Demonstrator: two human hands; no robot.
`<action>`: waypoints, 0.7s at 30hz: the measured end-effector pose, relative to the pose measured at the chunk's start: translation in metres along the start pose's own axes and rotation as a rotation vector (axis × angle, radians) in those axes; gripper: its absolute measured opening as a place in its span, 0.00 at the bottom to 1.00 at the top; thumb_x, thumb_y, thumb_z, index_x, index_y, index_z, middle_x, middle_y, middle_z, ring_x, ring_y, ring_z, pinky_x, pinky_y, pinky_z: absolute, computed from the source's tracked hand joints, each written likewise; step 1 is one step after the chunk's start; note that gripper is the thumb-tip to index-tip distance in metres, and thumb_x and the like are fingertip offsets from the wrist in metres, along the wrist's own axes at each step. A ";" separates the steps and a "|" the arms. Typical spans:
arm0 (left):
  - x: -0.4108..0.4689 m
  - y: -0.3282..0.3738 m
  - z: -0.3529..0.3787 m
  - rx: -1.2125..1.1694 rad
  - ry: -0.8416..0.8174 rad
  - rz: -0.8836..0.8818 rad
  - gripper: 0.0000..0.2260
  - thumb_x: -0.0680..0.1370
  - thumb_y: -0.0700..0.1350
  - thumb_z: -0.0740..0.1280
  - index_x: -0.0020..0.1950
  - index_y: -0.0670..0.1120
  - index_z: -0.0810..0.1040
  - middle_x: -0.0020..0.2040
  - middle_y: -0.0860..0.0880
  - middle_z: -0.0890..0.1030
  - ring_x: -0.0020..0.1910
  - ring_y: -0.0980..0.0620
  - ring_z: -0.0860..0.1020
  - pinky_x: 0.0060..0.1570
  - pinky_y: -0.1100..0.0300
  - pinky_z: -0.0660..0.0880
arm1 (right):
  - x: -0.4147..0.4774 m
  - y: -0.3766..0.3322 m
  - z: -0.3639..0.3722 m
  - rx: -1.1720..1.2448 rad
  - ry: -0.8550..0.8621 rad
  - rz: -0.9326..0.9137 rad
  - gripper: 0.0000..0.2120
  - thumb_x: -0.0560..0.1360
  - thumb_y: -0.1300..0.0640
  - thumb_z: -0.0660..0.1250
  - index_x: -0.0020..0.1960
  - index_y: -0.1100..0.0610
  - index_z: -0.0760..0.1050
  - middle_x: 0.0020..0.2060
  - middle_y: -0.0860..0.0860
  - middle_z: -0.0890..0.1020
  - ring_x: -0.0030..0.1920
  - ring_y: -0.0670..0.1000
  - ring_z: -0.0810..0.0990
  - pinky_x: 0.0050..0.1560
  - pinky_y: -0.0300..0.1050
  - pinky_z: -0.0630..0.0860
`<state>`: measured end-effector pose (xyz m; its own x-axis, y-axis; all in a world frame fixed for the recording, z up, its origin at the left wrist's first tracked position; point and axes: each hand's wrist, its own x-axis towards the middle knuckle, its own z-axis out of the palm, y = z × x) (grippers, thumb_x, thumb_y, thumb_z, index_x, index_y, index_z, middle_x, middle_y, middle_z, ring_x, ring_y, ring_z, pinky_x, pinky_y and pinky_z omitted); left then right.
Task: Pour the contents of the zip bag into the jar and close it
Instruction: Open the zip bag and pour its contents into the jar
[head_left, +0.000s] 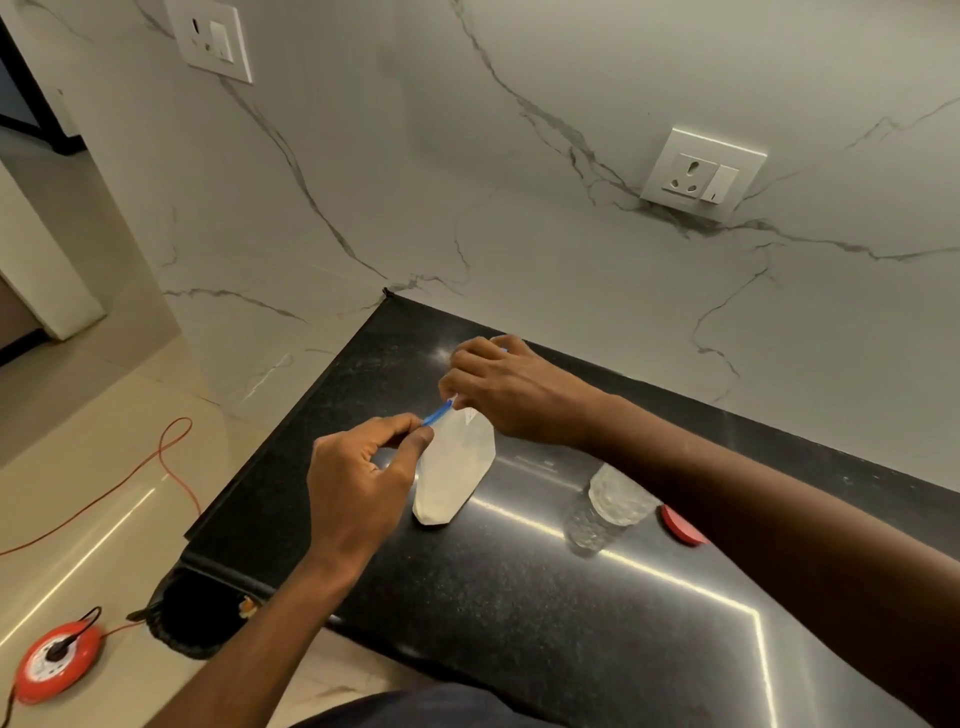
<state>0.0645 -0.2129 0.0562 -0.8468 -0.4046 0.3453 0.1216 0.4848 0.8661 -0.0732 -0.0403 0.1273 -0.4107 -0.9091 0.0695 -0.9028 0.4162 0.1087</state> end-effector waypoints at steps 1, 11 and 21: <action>0.000 0.000 0.000 -0.005 0.002 0.004 0.13 0.77 0.48 0.76 0.57 0.42 0.87 0.50 0.48 0.89 0.46 0.54 0.86 0.50 0.46 0.86 | 0.000 0.006 0.000 -0.020 -0.003 -0.002 0.16 0.81 0.56 0.70 0.69 0.51 0.75 0.69 0.53 0.77 0.73 0.56 0.71 0.70 0.55 0.67; -0.004 -0.009 -0.003 -0.020 0.004 0.038 0.18 0.76 0.55 0.72 0.56 0.43 0.88 0.50 0.49 0.89 0.47 0.52 0.87 0.51 0.40 0.85 | -0.010 0.074 0.002 -0.159 -0.034 0.136 0.16 0.83 0.53 0.69 0.69 0.50 0.74 0.70 0.54 0.76 0.71 0.57 0.72 0.65 0.52 0.72; 0.022 -0.015 -0.024 -0.215 -0.230 -0.144 0.13 0.78 0.62 0.71 0.56 0.57 0.86 0.50 0.62 0.87 0.54 0.63 0.84 0.48 0.74 0.79 | -0.013 0.037 -0.002 0.506 0.225 0.583 0.14 0.81 0.50 0.71 0.64 0.52 0.73 0.53 0.52 0.84 0.41 0.45 0.82 0.42 0.39 0.77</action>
<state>0.0563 -0.2472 0.0594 -0.9547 -0.2598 0.1450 0.0782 0.2509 0.9648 -0.1008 -0.0132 0.1321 -0.8468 -0.5004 0.1805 -0.5218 0.7152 -0.4650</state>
